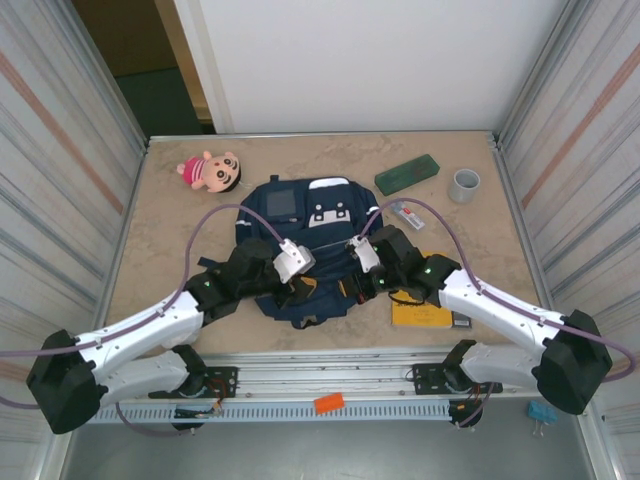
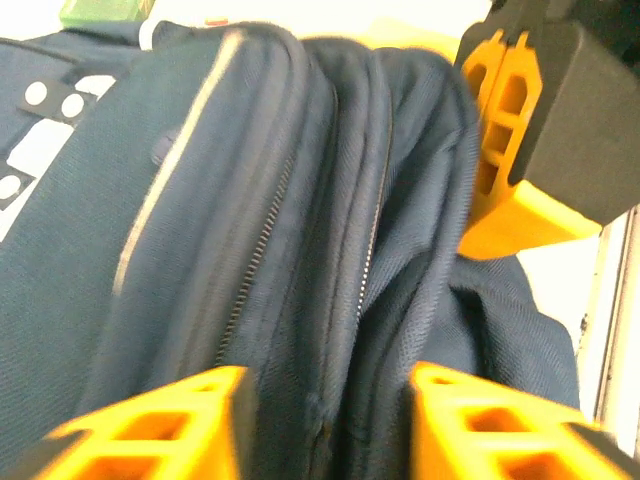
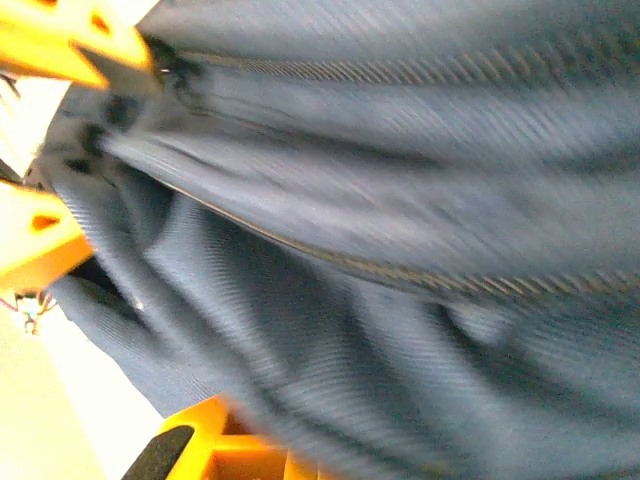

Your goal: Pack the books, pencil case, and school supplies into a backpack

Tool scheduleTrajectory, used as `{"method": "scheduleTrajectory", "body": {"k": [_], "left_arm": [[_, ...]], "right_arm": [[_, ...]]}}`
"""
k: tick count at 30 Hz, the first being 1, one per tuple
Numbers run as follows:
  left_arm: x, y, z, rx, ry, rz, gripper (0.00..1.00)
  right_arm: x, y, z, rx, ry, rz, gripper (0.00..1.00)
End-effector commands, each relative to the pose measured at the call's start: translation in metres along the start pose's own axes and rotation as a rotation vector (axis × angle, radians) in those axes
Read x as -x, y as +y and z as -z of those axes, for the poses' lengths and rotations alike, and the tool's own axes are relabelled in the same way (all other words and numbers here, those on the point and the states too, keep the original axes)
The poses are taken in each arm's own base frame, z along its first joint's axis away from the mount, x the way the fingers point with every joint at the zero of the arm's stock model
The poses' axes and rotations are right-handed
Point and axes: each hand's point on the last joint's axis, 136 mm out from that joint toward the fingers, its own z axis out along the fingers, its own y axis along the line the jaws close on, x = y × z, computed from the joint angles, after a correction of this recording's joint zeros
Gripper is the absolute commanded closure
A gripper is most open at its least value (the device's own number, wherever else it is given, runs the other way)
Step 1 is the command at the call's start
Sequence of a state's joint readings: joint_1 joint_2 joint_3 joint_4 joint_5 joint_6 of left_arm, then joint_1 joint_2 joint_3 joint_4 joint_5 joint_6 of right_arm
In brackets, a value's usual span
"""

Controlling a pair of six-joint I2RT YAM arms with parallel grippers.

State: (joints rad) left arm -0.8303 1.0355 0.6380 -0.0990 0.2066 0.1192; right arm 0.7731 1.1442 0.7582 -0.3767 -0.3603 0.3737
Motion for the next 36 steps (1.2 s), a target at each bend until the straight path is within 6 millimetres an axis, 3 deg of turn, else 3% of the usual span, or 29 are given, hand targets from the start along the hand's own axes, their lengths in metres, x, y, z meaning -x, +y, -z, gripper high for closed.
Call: {"method": "scheduleTrajectory", "body": {"k": [1, 9, 20, 22, 25, 29, 32, 36], "left_arm": [[0.031, 0.005, 0.014, 0.024, -0.1, 0.011, 0.33], [0.005, 0.016, 0.022, 0.113, -0.019, -0.128, 0.2], [-0.015, 0.013, -0.027, 0.029, 0.069, -0.184, 0.18], [-0.013, 0.012, -0.031, 0.024, 0.055, -0.195, 0.25], [-0.004, 0.013, -0.036, 0.022, 0.012, -0.183, 0.54], [0.004, 0.015, -0.041, 0.038, -0.049, -0.14, 0.8], [0.012, 0.012, -0.045, 0.012, -0.084, -0.102, 0.89], [0.025, 0.015, -0.053, 0.03, -0.1, -0.016, 0.91]], "right_arm": [[0.014, 0.012, 0.012, 0.054, -0.013, -0.015, 1.0], [0.025, 0.006, 0.034, 0.052, -0.006, -0.03, 1.0], [0.027, -0.002, 0.043, 0.004, 0.028, -0.005, 1.0], [0.03, -0.004, 0.046, 0.004, 0.024, -0.008, 1.0], [0.033, -0.007, 0.05, 0.0, 0.014, -0.014, 1.0], [0.031, -0.008, 0.053, -0.01, 0.008, -0.015, 1.0], [0.028, -0.008, 0.053, -0.01, 0.004, -0.028, 1.0], [0.024, 0.009, 0.05, 0.032, 0.002, -0.018, 1.0]]}}
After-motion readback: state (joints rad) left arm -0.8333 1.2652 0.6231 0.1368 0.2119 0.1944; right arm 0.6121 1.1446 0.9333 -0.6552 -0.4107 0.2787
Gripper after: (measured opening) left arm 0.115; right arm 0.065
